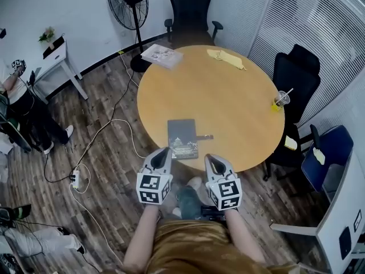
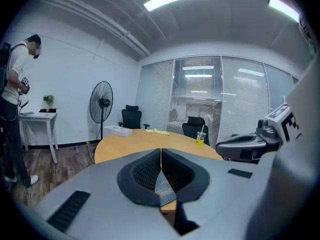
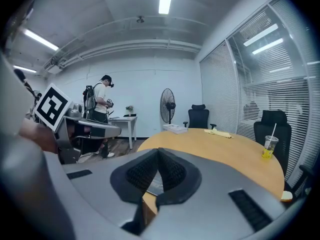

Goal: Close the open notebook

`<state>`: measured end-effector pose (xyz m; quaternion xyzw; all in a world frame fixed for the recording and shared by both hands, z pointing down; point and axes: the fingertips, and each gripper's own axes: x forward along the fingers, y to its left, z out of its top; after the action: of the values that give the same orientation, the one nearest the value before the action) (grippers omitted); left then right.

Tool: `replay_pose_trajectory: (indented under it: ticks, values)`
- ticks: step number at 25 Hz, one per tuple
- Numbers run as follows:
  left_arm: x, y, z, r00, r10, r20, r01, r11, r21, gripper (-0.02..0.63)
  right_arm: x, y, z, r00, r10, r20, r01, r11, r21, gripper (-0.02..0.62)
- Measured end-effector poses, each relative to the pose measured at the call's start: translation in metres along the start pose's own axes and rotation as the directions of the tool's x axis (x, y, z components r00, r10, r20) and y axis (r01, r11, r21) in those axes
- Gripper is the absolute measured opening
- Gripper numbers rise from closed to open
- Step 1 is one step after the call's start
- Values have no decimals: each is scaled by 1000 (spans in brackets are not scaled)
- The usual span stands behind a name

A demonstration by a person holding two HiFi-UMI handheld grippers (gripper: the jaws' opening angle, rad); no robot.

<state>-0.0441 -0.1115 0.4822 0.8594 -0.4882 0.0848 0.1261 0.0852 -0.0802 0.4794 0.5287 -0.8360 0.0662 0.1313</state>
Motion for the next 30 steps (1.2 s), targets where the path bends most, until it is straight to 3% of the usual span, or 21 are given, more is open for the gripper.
replay_pose_trajectory:
  ticks: [9,18,30]
  values:
    - [-12,0,3,1000,1,19,-1,1000,-14,26,-6,7,4,1000,6,9,-6,1000,-9,12]
    - [-15,3,5,999,-12,42,15,997,-75,26,-5,8,6,1000,12,11,-11,1000,-11,12]
    - [-7,2,1,999,-15,36,18,997,-78,26,-1,4,2,1000,14,0,-14,1000,-12,12]
